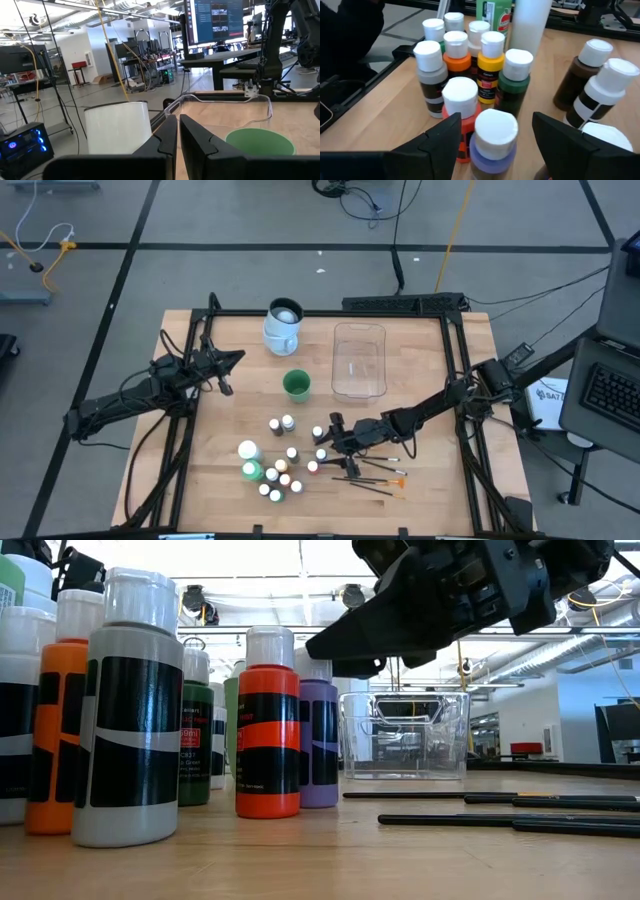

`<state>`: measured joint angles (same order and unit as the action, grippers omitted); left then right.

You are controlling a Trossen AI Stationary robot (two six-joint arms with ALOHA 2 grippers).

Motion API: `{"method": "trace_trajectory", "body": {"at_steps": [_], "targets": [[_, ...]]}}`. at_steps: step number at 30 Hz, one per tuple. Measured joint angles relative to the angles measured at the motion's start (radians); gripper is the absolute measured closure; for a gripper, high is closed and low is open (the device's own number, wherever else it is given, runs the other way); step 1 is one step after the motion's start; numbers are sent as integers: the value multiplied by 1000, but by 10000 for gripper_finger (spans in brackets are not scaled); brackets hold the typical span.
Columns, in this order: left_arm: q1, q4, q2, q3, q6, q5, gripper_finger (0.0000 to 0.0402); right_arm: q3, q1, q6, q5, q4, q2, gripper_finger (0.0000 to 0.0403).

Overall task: Pick & Place Paint Supplies
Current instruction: Put the purple paint bottle into the transparent bin

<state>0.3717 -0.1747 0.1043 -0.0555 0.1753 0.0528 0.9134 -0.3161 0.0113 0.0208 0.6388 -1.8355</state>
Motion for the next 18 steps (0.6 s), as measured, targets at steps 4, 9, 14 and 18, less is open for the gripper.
{"method": "trace_trajectory", "body": {"at_steps": [4, 9, 14, 18], "targets": [[0, 0, 0, 0, 0, 0, 376, 0, 0, -8, 0, -8, 0, 182], [0, 0, 0, 0, 0, 0, 376, 0, 0, -8, 1, -24, 0, 216], [0, 0, 0, 0, 0, 0, 376, 0, 0, -8, 2, -24, 0, 254], [0, 0, 0, 0, 0, 0, 376, 0, 1, -3, 3, -16, 0, 290]]}}
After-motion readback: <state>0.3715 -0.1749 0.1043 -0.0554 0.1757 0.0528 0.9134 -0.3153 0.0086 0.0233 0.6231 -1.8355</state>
